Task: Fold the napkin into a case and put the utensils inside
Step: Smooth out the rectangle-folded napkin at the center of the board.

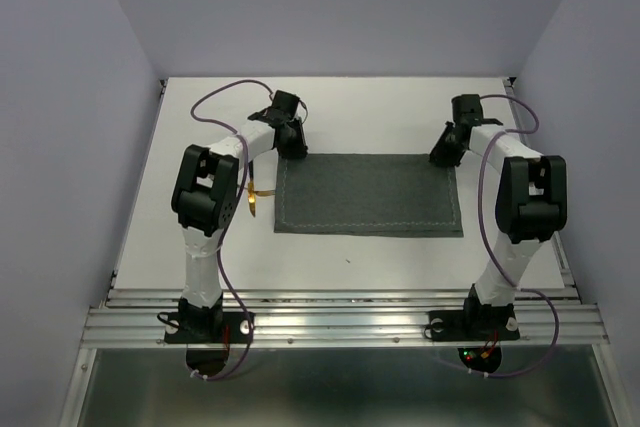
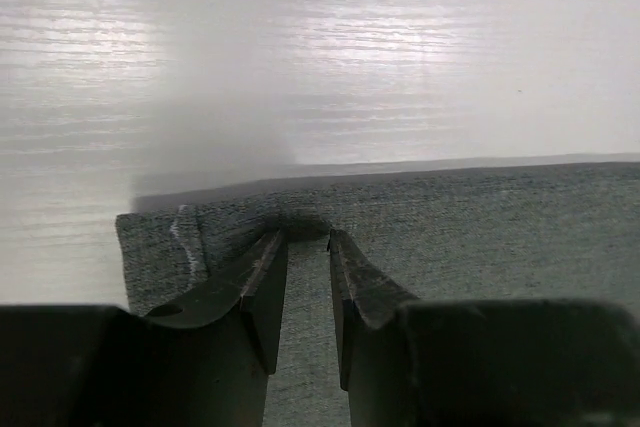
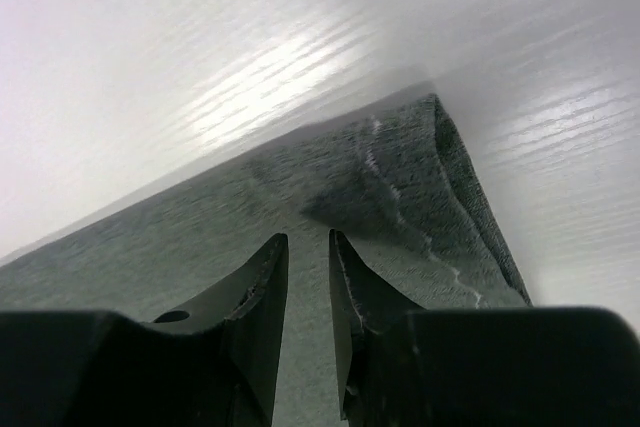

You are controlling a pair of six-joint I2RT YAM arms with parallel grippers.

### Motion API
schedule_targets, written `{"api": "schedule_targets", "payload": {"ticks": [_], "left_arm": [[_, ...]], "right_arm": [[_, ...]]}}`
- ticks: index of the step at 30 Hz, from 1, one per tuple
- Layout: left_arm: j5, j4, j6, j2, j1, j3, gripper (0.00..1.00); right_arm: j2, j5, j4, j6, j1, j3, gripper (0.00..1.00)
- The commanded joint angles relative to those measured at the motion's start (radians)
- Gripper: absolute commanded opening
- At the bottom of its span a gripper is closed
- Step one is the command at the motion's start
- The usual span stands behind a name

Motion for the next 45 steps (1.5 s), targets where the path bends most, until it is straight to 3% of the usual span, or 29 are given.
{"api": "schedule_targets", "payload": {"ticks": [1, 6, 12, 17, 21, 27, 31, 34, 38, 45], "left_arm": [[-0.005, -0.014, 0.045, -0.004, 0.023, 0.037, 0.35], [0.006, -0.017, 0.066, 0.025, 0.034, 0.035, 0.33], [-0.028, -0.011, 0.077, -0.082, 0.035, -0.020, 0.32], [-0.067, -0.021, 0.077, -0.159, 0.037, -0.067, 0.32], [-0.007, -0.014, 0.075, -0.197, 0.038, -0.115, 0.32], [-0.037, -0.052, 0.092, -0.108, 0.041, -0.115, 0.32], [-0.030, -0.037, 0.089, -0.126, 0.041, -0.159, 0.32], [-0.047, -0.023, 0.086, -0.186, 0.040, -0.182, 0.32], [-0.103, -0.043, 0.089, -0.260, 0.037, -0.184, 0.32], [-0.053, -0.046, 0.060, -0.413, 0.017, -0.257, 0.32]], "right_arm": [[0.067, 0.094, 0.003, 0.007, -0.001, 0.053, 0.29], [0.144, 0.118, -0.003, -0.002, -0.001, 0.069, 0.23], [-0.027, 0.161, 0.035, 0.004, -0.001, 0.002, 0.25], [-0.081, 0.187, 0.027, -0.025, -0.001, -0.006, 0.26], [-0.069, 0.160, 0.030, -0.017, -0.001, -0.045, 0.26], [-0.040, 0.175, 0.053, -0.009, -0.001, -0.113, 0.26], [-0.018, 0.206, 0.008, -0.029, -0.001, -0.073, 0.26], [-0.114, 0.215, -0.009, -0.025, -0.001, -0.073, 0.27], [-0.276, 0.267, -0.055, -0.020, -0.001, -0.137, 0.37], [-0.526, 0.191, -0.137, 0.059, -0.001, -0.421, 0.38]]}}
